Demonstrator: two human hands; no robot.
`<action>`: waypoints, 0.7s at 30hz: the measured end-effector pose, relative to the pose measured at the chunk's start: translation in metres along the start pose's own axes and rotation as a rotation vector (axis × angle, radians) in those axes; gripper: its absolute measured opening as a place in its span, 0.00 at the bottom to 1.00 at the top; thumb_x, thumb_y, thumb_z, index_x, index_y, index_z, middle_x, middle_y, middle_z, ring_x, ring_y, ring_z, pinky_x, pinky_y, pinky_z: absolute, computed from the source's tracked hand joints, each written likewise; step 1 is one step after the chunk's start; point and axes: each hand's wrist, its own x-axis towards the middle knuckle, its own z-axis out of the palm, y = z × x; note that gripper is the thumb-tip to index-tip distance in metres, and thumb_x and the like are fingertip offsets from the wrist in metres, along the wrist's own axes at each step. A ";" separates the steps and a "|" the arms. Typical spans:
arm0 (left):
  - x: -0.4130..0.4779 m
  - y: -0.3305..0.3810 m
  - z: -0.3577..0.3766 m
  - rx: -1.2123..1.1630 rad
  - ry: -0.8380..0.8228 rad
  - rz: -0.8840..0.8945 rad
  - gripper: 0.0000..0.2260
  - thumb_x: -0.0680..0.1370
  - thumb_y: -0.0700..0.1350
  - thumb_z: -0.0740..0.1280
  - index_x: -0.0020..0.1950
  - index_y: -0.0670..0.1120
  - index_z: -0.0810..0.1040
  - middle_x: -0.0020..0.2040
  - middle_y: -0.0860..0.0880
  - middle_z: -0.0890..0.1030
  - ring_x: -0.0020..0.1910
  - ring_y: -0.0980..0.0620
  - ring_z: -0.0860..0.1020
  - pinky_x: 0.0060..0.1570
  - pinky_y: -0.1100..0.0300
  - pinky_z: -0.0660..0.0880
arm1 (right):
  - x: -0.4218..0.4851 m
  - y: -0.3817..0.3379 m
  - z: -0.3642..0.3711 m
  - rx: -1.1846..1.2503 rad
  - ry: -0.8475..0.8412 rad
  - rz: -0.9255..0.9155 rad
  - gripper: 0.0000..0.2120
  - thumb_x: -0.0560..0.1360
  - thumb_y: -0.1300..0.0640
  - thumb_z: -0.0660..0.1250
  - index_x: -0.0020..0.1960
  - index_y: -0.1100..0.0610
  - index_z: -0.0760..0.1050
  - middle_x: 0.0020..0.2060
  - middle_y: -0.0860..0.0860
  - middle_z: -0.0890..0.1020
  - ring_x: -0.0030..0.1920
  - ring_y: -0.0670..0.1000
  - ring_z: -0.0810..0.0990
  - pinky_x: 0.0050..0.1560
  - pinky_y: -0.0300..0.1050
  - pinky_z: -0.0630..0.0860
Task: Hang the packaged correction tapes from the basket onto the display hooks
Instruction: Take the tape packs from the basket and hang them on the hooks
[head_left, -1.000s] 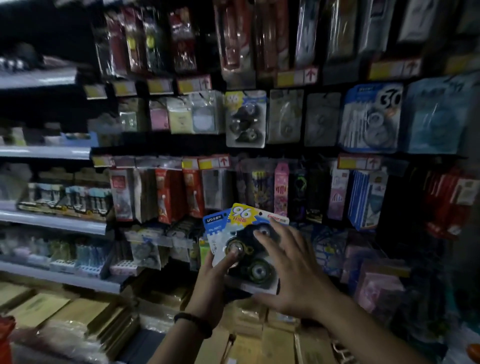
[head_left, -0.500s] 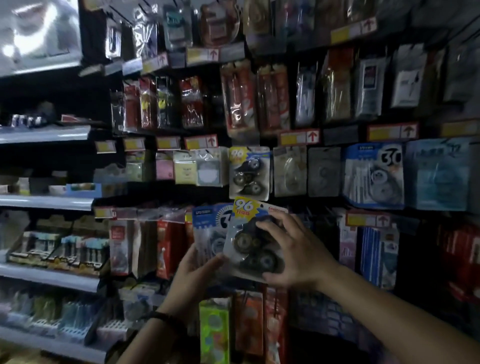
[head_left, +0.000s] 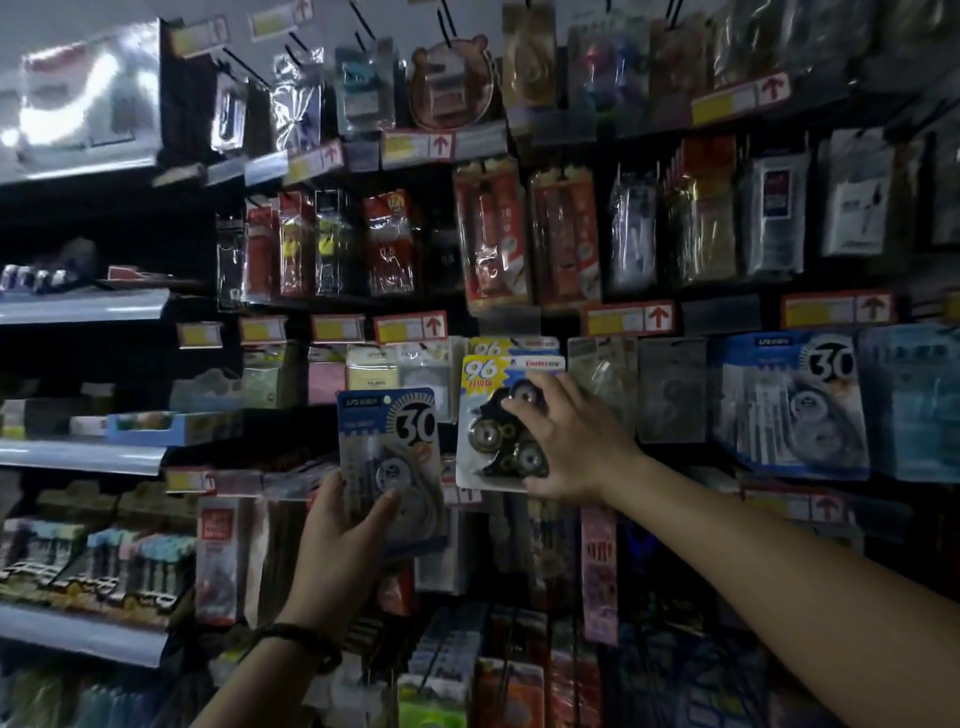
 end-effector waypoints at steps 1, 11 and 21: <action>0.004 -0.003 0.001 0.005 -0.002 0.003 0.13 0.81 0.41 0.72 0.65 0.49 0.78 0.58 0.47 0.86 0.55 0.50 0.87 0.50 0.56 0.84 | 0.006 0.001 0.002 -0.017 0.010 -0.004 0.49 0.62 0.37 0.77 0.78 0.52 0.66 0.76 0.61 0.63 0.74 0.64 0.64 0.65 0.63 0.77; 0.015 -0.003 0.009 -0.055 -0.071 -0.040 0.14 0.81 0.46 0.71 0.65 0.55 0.75 0.63 0.48 0.83 0.60 0.46 0.85 0.49 0.48 0.86 | 0.037 0.008 -0.002 -0.151 0.033 0.043 0.50 0.62 0.35 0.77 0.78 0.53 0.66 0.76 0.62 0.64 0.75 0.65 0.64 0.63 0.62 0.77; 0.008 0.005 0.018 -0.115 -0.128 -0.071 0.13 0.82 0.43 0.69 0.65 0.51 0.75 0.61 0.46 0.84 0.50 0.52 0.88 0.37 0.57 0.84 | 0.031 0.010 -0.017 -0.145 0.034 0.016 0.51 0.60 0.28 0.68 0.77 0.52 0.69 0.73 0.61 0.69 0.73 0.63 0.66 0.69 0.61 0.72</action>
